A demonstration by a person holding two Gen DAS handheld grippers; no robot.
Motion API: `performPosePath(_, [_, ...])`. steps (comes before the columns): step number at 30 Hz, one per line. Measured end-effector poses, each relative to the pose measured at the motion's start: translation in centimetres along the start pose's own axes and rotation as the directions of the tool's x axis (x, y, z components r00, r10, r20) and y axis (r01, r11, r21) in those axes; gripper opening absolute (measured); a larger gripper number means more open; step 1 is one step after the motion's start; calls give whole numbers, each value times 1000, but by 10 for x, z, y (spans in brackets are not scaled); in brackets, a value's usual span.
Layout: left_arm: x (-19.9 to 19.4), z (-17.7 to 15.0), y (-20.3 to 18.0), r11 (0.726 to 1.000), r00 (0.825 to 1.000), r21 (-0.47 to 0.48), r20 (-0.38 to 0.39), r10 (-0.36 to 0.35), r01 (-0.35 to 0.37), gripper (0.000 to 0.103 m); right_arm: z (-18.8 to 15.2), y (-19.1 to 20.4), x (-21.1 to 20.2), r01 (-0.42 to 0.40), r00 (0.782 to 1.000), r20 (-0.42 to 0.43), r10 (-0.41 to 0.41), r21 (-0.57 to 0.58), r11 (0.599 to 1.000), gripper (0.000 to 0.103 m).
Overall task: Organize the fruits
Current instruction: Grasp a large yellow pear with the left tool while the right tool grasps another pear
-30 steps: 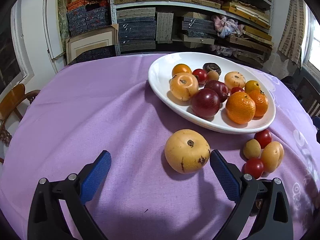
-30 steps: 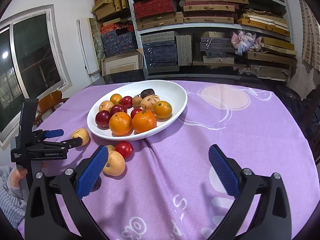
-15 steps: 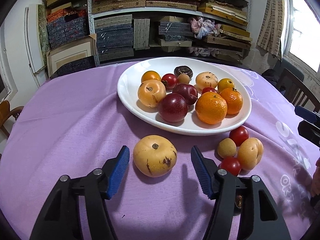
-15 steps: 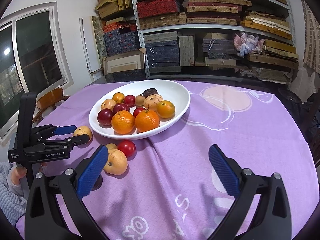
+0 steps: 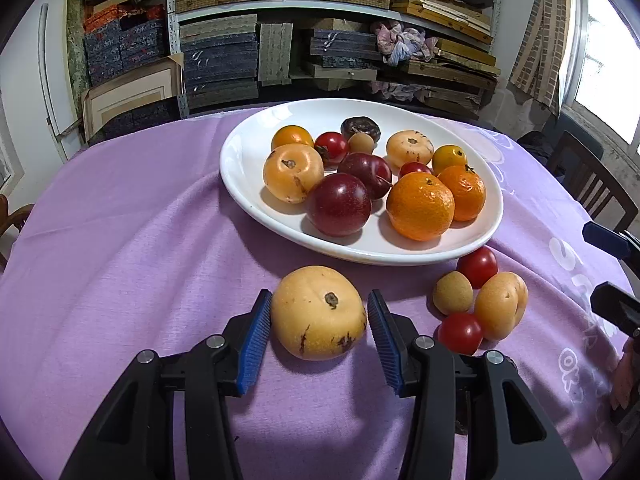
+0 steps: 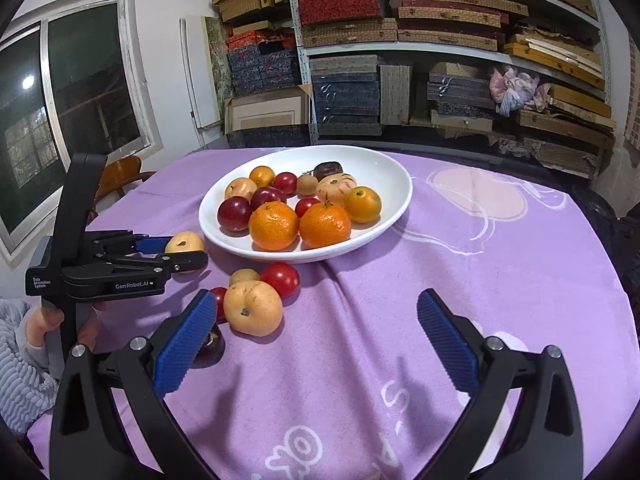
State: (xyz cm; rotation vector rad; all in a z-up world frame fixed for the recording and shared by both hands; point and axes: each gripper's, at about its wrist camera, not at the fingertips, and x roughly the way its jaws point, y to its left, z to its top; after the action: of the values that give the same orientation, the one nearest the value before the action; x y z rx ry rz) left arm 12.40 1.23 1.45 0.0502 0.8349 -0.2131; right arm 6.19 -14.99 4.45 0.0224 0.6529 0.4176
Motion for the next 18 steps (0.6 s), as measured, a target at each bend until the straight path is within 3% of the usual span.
performPosePath(6, [-2,-1,-1,1000,1000,5,4,14,-14,46,-1,19,11,-3,999,-32,1,-52,999,96])
performPosePath(8, [-2,-1,-1,1000,1000,5,4,19,-19,46,0,25,18,-15,999,-53,12,-61,998,78])
performPosePath(11, [-1,-1,1,1000,1000,-8,-1,24,-24,46,1,35,34,-24,993,-115,14,-81,996,62])
performPosePath(18, [0,-1,2,1000,1000,-12,-9,28,-28,46,-4,48,59,-35,980,-200,11,-117,993,45])
